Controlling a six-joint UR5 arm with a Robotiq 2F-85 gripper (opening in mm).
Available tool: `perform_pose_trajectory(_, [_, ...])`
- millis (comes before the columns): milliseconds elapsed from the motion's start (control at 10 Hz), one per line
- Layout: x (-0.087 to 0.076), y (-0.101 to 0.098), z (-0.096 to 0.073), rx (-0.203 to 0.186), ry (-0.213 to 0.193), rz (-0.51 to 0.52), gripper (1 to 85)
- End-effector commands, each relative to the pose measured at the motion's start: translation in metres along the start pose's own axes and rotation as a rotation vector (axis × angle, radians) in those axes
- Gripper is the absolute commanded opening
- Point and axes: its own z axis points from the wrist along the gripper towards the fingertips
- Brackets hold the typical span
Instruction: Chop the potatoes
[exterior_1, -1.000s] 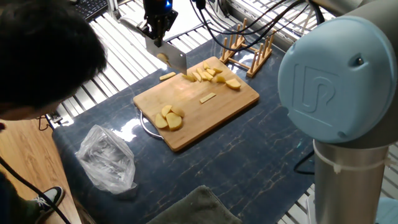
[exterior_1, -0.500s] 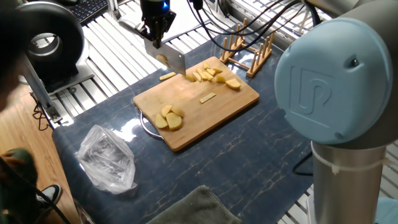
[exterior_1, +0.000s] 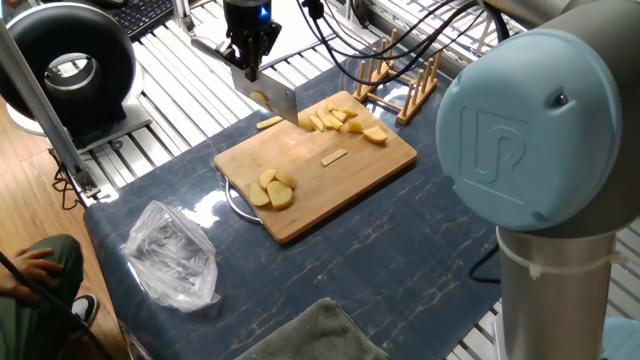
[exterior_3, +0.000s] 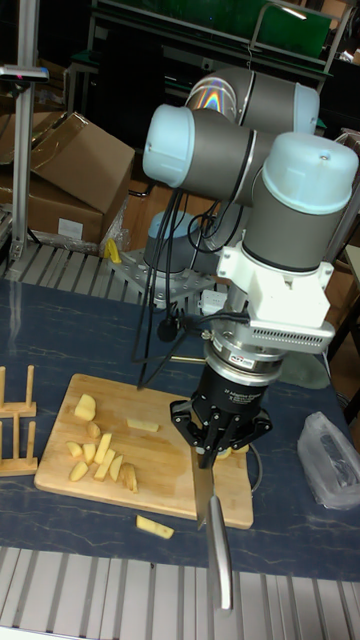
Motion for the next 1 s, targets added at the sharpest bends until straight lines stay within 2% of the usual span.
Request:
perform_pose_trajectory(0, [0.001,0.001,0.001,0.004,0.009,-0.002,1.0])
perform_pose_trajectory(200, [-0.001,0.005,0.001,-0.013,0.002,0.008,1.0])
perform_pose_trajectory(300, [0.000,0.003,0.001,-0.003,0.004,-0.003,1.0])
perform_pose_trajectory(400, [0.004,0.008,-0.001,-0.021,0.015,0.010,1.0])
perform_pose_trajectory(500, [0.005,0.006,-0.001,-0.014,0.017,0.019,1.0])
perform_pose_trajectory(600, [0.003,0.003,-0.001,-0.002,0.010,0.024,1.0])
perform_pose_trajectory(800, [-0.004,0.008,-0.002,-0.028,-0.016,0.042,1.0])
perform_pose_trajectory(900, [-0.007,0.008,-0.003,-0.029,-0.027,0.043,1.0])
